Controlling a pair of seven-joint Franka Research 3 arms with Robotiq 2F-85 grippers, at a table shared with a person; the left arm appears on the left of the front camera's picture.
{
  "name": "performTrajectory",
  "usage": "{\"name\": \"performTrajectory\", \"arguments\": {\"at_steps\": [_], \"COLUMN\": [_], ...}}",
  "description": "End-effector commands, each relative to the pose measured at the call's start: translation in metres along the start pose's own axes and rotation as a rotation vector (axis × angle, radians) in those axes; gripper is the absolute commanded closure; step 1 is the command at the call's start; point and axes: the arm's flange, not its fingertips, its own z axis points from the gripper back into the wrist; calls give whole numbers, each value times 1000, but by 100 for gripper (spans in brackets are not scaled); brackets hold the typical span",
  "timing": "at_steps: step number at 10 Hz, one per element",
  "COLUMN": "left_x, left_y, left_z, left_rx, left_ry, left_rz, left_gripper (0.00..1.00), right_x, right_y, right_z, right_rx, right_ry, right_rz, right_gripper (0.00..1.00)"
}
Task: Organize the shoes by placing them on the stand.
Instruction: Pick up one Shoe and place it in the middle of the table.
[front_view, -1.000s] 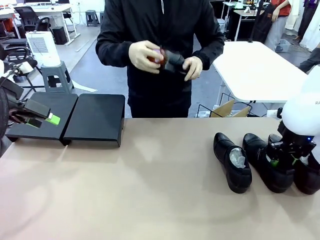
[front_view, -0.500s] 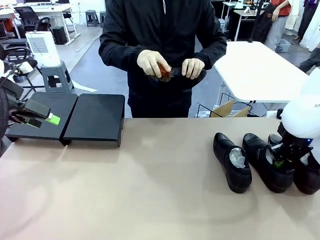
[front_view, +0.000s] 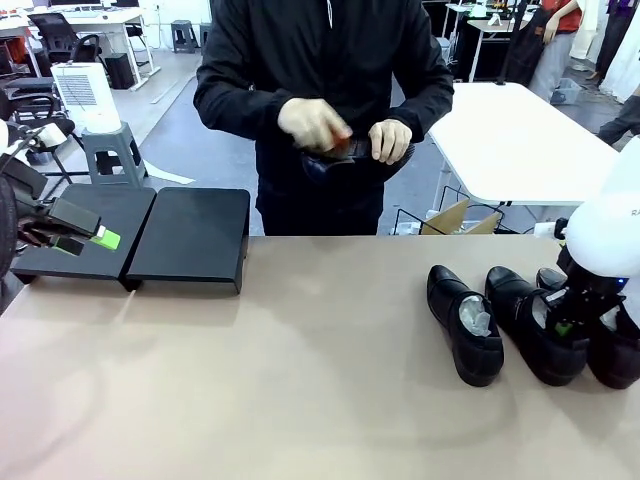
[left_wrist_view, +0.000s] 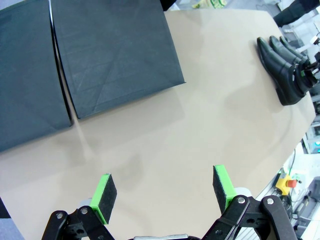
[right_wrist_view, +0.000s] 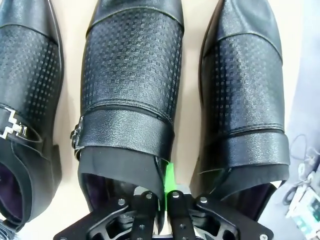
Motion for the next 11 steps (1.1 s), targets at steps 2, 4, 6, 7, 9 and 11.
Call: {"name": "performTrajectory", "arguments": {"at_steps": [2, 4, 6, 7, 9, 11], "left_x": [-1, -1, -1, -1, -1, -1], "left_y": [2, 2, 2, 2, 2, 2], "left_z": [0, 0, 0, 0, 0, 0], "left_rx": [-1, -1, -1, -1, -1, -1], "left_ry": [6, 6, 6, 6, 6, 6], "left_rz": [-18, -18, -18, -18, -18, -18], "left_gripper": [0, 0, 0, 0, 0, 0], "right_x": [-1, -12, -28, -38, -57, -32], "right_y": [0, -2, -7, -10, -10, -11], "right_z": [-3, 37, 78, 94, 120, 99], "right_rx": [14, 12, 49, 69, 138, 60], "right_ry": [19, -58, -139, -164, -200, -159], "right_rz": [8, -50, -102, -126, -125, -103], "right_gripper": [100, 100, 100, 100, 100, 100]}}
